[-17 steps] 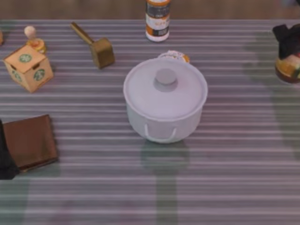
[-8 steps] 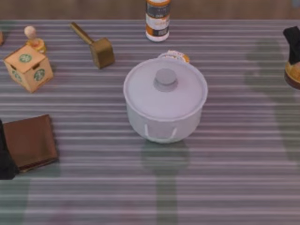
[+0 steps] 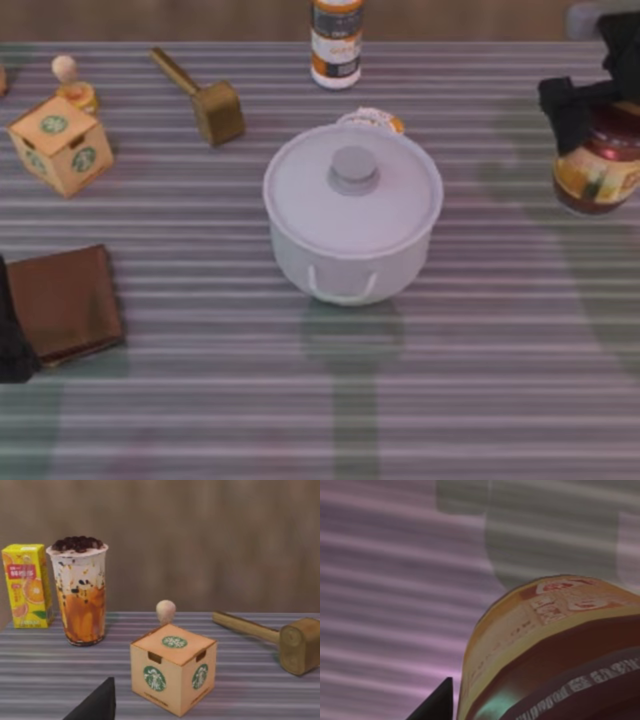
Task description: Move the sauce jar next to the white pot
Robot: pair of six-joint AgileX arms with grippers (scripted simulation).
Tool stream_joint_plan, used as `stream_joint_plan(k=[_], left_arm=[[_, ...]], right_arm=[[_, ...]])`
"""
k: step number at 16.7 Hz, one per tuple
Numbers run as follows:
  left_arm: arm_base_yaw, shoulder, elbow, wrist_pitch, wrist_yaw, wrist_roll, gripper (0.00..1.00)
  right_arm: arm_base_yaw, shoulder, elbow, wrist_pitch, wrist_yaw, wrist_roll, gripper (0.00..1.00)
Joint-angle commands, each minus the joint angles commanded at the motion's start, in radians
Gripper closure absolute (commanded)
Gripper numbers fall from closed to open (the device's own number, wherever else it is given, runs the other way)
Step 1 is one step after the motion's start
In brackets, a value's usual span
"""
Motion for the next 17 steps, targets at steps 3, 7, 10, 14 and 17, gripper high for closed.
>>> stream_joint_plan(k=[3, 7, 10, 14, 17], left_arm=[[0.000, 0.000, 0.000, 0.000, 0.000, 0.000, 0.00], [0.000, 0.000, 0.000, 0.000, 0.000, 0.000, 0.00], [0.000, 0.000, 0.000, 0.000, 0.000, 0.000, 0.00], [0.000, 0.000, 0.000, 0.000, 0.000, 0.000, 0.00], [0.000, 0.000, 0.000, 0.000, 0.000, 0.000, 0.00]], right_arm=[[0.080, -0.008, -0.068, 0.058, 0.035, 0.181, 1.00], [0.150, -0.017, -0.129, 0.108, 0.065, 0.310, 1.00], [0.153, -0.018, -0.132, 0.111, 0.067, 0.315, 1.00], [0.150, -0.003, -0.157, 0.150, 0.064, 0.314, 1.00], [0.149, 0.027, -0.214, 0.244, 0.066, 0.314, 1.00]])
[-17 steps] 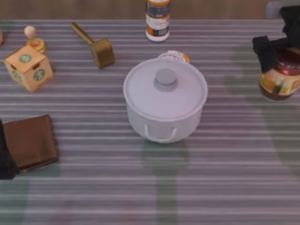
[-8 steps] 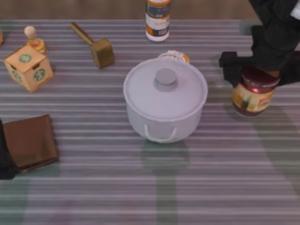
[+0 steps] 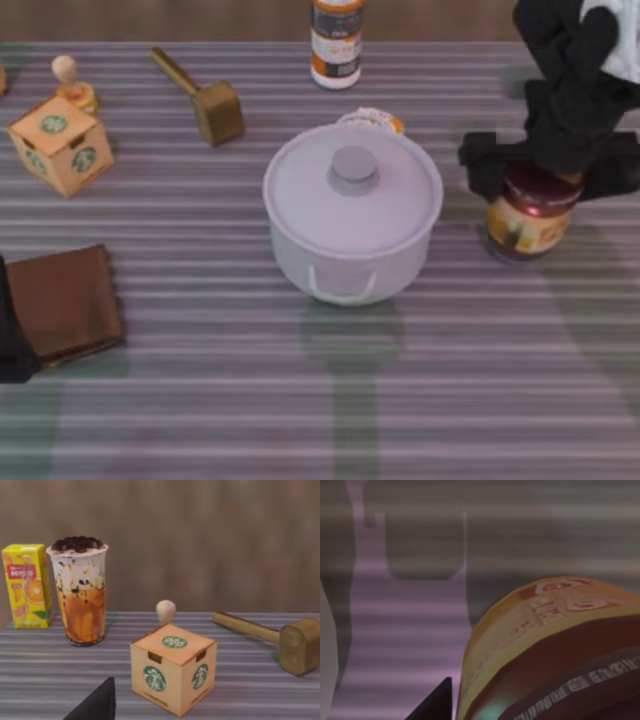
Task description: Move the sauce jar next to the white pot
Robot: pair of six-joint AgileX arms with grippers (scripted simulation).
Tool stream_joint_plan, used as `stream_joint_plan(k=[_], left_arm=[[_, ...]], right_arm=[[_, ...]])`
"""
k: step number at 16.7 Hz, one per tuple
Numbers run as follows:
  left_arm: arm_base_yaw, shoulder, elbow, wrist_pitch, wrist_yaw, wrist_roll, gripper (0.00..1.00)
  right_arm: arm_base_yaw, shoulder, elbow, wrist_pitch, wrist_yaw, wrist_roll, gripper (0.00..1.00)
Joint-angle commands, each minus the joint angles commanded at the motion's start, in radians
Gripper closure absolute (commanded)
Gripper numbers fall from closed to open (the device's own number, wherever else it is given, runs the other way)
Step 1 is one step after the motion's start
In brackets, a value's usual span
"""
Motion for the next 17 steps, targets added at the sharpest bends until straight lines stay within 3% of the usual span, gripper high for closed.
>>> stream_joint_plan(k=[6, 17], left_arm=[[0.000, 0.000, 0.000, 0.000, 0.000, 0.000, 0.00], [0.000, 0.000, 0.000, 0.000, 0.000, 0.000, 0.00]], right_arm=[[0.001, 0.016, -0.027, 0.038, 0.001, -0.001, 1.00], [0.001, 0.016, -0.027, 0.038, 0.001, -0.001, 0.17]])
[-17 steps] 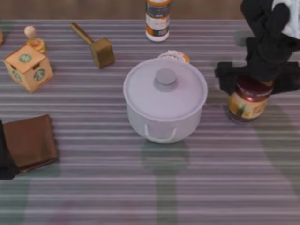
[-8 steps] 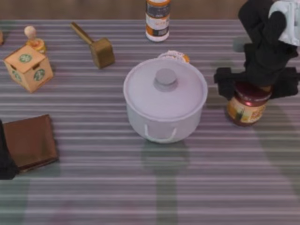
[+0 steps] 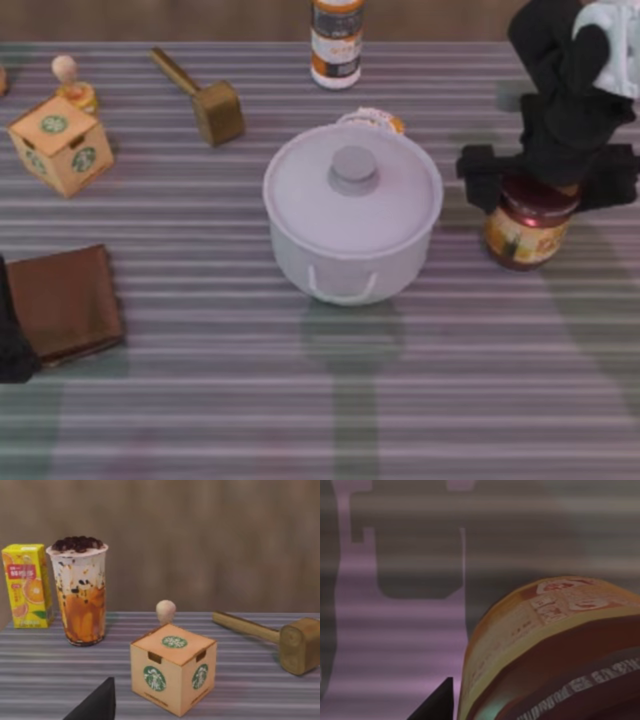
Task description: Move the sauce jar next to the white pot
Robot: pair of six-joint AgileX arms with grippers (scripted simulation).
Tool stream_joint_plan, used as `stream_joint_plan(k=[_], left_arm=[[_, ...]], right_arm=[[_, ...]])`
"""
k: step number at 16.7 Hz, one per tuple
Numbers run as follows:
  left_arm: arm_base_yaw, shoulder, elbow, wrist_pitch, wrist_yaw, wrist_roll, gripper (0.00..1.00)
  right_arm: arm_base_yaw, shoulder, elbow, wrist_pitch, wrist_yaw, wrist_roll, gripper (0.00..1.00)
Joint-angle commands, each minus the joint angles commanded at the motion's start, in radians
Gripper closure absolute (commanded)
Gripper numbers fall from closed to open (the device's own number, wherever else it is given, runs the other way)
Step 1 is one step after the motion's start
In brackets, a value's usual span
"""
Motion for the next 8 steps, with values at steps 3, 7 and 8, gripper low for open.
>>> stream_joint_plan(k=[3, 7, 8], left_arm=[[0.000, 0.000, 0.000, 0.000, 0.000, 0.000, 0.00], [0.000, 0.000, 0.000, 0.000, 0.000, 0.000, 0.00], [0.000, 0.000, 0.000, 0.000, 0.000, 0.000, 0.00]], right_arm=[[0.000, 0.000, 0.000, 0.000, 0.000, 0.000, 0.00], [0.000, 0.000, 0.000, 0.000, 0.000, 0.000, 0.00], [0.000, 0.000, 0.000, 0.000, 0.000, 0.000, 0.00]])
